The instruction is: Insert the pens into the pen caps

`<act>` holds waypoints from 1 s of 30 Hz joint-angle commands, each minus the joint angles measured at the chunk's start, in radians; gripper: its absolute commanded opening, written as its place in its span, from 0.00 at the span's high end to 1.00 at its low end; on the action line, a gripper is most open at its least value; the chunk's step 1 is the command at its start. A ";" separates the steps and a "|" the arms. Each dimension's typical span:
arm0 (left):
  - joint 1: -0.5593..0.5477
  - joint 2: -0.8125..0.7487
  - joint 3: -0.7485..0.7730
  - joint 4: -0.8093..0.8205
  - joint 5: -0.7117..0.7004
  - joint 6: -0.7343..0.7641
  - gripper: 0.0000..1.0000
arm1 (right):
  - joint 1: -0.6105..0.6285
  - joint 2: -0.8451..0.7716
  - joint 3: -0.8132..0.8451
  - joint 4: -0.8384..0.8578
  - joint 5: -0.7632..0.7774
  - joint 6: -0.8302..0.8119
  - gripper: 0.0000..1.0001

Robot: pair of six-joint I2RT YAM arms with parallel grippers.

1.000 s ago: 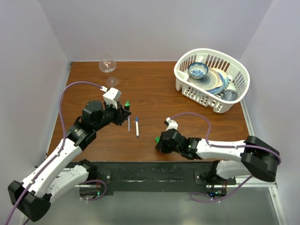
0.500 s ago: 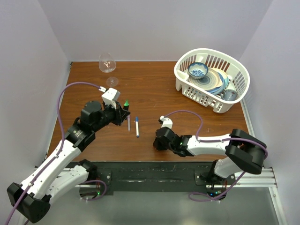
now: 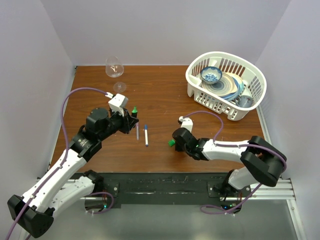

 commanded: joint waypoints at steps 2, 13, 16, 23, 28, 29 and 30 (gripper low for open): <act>0.002 -0.013 -0.006 0.014 -0.012 0.022 1.00 | -0.037 -0.048 0.054 -0.002 0.044 -0.072 0.88; 0.002 -0.035 -0.008 0.014 -0.014 0.019 1.00 | -0.037 -0.036 0.296 -0.566 0.081 0.431 0.37; 0.002 -0.048 -0.010 0.014 -0.012 0.019 1.00 | -0.037 0.010 0.379 -0.710 0.084 0.583 0.37; 0.002 -0.065 -0.014 0.022 0.007 0.016 1.00 | -0.037 0.180 0.597 -1.019 0.088 0.855 0.46; 0.002 -0.070 -0.014 0.023 0.020 0.017 1.00 | -0.037 0.265 0.645 -0.999 0.082 0.884 0.44; 0.002 -0.073 -0.016 0.026 0.021 0.017 1.00 | -0.036 0.271 0.645 -0.979 0.078 0.894 0.44; 0.002 -0.075 -0.016 0.028 0.023 0.017 1.00 | -0.037 0.277 0.645 -0.973 0.076 0.905 0.44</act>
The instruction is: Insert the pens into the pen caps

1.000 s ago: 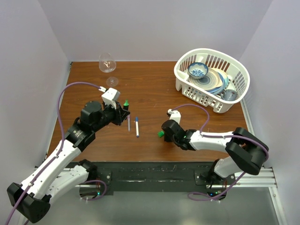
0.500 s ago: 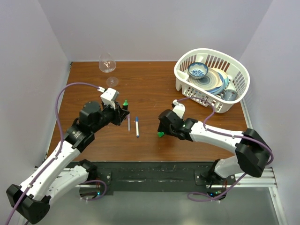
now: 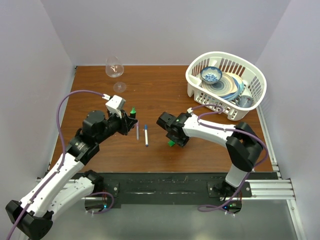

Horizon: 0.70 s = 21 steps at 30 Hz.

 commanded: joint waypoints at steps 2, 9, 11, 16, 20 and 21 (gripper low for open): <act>0.002 -0.021 0.000 0.028 0.021 0.017 1.00 | -0.002 0.035 0.038 -0.040 0.021 0.135 0.44; 0.002 -0.024 -0.003 0.030 0.026 0.017 1.00 | -0.003 0.096 0.054 0.040 0.008 0.129 0.44; 0.004 -0.027 -0.005 0.033 0.026 0.017 1.00 | -0.002 0.110 0.061 0.033 0.022 0.144 0.44; 0.002 -0.019 -0.005 0.034 0.026 0.017 1.00 | -0.002 0.142 0.066 0.037 0.004 0.178 0.46; 0.002 -0.018 -0.005 0.033 0.024 0.017 1.00 | -0.002 0.168 0.072 0.016 -0.002 0.195 0.47; 0.002 -0.018 -0.005 0.033 0.020 0.016 1.00 | -0.002 0.174 0.072 0.016 -0.004 0.197 0.47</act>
